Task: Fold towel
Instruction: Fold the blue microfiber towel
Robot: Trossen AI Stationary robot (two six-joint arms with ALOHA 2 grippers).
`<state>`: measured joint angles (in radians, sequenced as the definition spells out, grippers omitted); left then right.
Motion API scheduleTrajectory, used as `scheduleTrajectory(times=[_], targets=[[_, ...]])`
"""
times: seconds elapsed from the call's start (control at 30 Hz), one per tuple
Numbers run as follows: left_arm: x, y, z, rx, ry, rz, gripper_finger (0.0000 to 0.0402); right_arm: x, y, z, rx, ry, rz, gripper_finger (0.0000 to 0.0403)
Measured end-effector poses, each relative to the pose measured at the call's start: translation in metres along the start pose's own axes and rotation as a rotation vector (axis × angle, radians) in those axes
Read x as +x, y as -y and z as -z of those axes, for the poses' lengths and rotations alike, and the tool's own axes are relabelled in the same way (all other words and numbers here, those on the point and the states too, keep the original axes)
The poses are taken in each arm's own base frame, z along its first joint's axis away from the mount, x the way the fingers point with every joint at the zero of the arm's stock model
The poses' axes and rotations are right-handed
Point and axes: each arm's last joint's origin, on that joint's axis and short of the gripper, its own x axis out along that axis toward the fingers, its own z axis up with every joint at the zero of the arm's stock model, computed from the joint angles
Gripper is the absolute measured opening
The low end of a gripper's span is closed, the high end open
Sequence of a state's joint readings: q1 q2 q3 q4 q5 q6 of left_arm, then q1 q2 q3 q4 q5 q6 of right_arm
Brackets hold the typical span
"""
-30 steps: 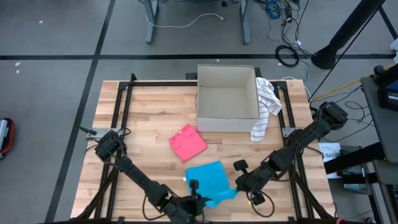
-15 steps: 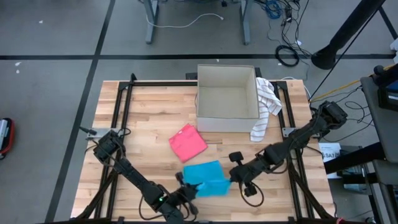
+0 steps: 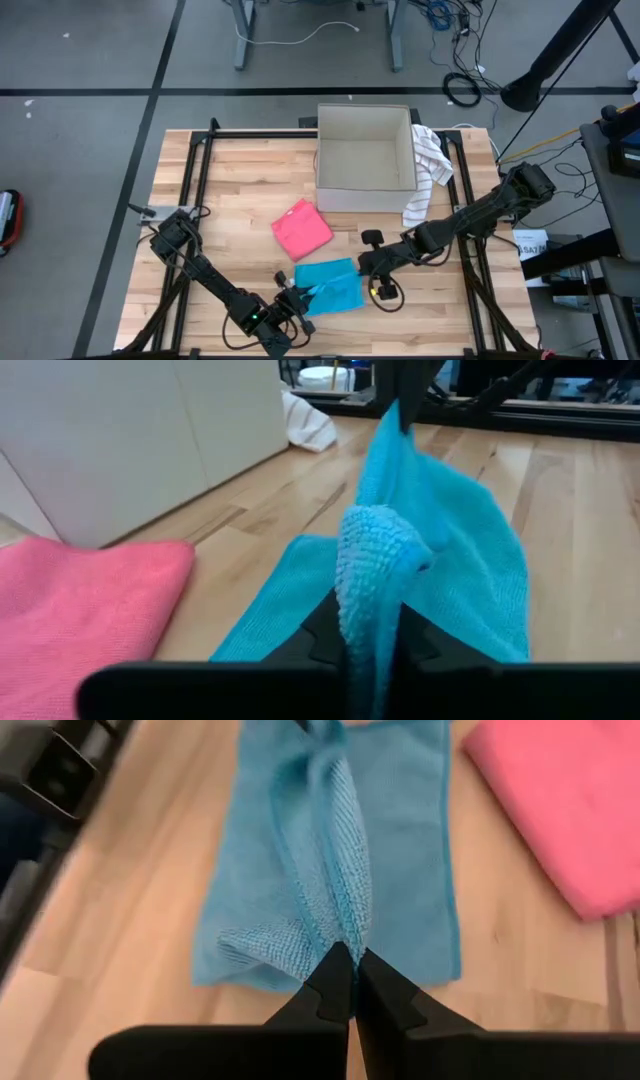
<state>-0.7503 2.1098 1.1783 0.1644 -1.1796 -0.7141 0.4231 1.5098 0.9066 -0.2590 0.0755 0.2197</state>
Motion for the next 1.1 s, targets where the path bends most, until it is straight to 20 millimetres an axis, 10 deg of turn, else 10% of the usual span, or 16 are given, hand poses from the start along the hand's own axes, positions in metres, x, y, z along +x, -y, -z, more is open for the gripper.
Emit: scheduleTrajectory(times=[0.5, 0.77, 1.1], targets=[[0.001, -0.011, 0.010, -0.021, -0.032, -0.051, 0.0130, 0.043, 0.029, 0.011, -0.028, -0.104, 0.075, 0.0089], [-0.001, -0.021, 0.018, -0.061, -0.065, -0.099, 0.0150, 0.031, 0.037, 0.004, -0.035, -0.061, 0.117, 0.0172], [-0.001, -0.028, 0.022, -0.074, -0.084, -0.137, 0.0150, 0.027, 0.017, 0.003, -0.146, -0.046, -0.014, 0.0166]])
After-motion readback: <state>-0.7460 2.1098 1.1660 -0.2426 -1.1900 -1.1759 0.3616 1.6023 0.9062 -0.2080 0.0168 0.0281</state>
